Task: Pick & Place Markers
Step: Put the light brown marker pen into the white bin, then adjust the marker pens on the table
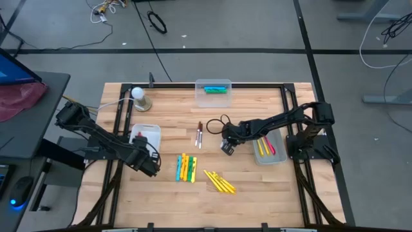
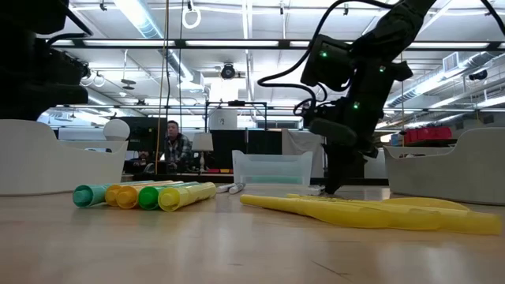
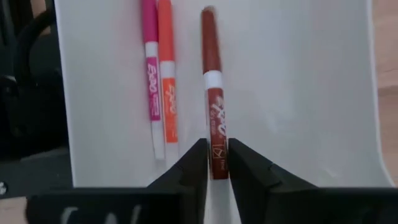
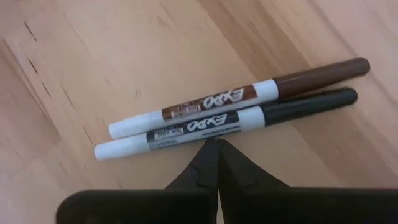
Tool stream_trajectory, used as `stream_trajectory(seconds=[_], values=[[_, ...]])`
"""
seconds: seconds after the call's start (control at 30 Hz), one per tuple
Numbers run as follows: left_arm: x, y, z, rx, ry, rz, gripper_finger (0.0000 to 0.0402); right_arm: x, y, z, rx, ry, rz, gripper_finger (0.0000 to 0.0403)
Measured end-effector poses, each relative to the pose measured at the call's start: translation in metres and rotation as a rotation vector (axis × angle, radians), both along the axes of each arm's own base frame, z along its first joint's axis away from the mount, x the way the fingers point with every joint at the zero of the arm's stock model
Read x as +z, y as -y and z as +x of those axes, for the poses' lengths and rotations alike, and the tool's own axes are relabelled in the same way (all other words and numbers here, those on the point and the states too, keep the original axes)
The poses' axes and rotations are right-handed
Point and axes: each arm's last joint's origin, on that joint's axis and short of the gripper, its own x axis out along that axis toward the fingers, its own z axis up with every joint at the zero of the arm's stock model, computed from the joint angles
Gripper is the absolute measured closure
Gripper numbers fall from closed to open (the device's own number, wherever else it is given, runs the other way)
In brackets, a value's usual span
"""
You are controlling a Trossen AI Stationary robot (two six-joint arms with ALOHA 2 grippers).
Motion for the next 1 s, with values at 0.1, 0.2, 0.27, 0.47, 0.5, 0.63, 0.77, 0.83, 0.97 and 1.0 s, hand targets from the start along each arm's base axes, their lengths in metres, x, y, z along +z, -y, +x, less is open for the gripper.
stream_trajectory(seconds=[0.1,0.2,0.27,0.47,0.5,0.63,0.77,0.83,0.97,1.0], values=[[0.0,-0.001,0.0,-0.025,0.003,0.017,0.0306,0.0,0.003,0.001,-0.009,0.012,-0.01,0.0402],[0.0,-0.001,0.0,-0.029,0.004,0.021,0.0276,-0.001,0.007,0.003,-0.013,0.026,-0.018,0.0402],[0.0,-0.001,0.0,-0.029,0.006,0.022,0.0257,0.0,0.011,0.004,-0.02,0.038,-0.029,0.0403],[0.0,0.0,0.004,-0.041,0.059,0.054,0.0221,-0.002,0.026,0.002,-0.057,0.025,-0.047,0.0403],[0.0,0.0,0.004,-0.043,0.072,0.061,0.0219,-0.003,0.029,0.002,-0.067,0.023,-0.052,0.0403],[0.0,0.0,0.008,-0.053,0.125,0.087,0.0217,-0.004,0.04,0.003,-0.087,0.035,-0.09,0.0403],[0.0,0.001,0.013,-0.084,0.192,0.118,0.0216,-0.01,0.043,0.009,-0.081,0.068,-0.102,0.0403],[0.0,0.002,0.017,-0.113,0.234,0.134,0.0216,-0.014,0.044,0.012,-0.077,0.072,-0.122,0.0403],[0.002,0.006,0.027,-0.177,0.349,0.171,0.0216,-0.017,0.044,0.016,-0.086,0.107,-0.118,0.0403],[0.002,0.007,0.03,-0.193,0.375,0.18,0.0216,-0.017,0.044,0.016,-0.092,0.118,-0.115,0.0403]])
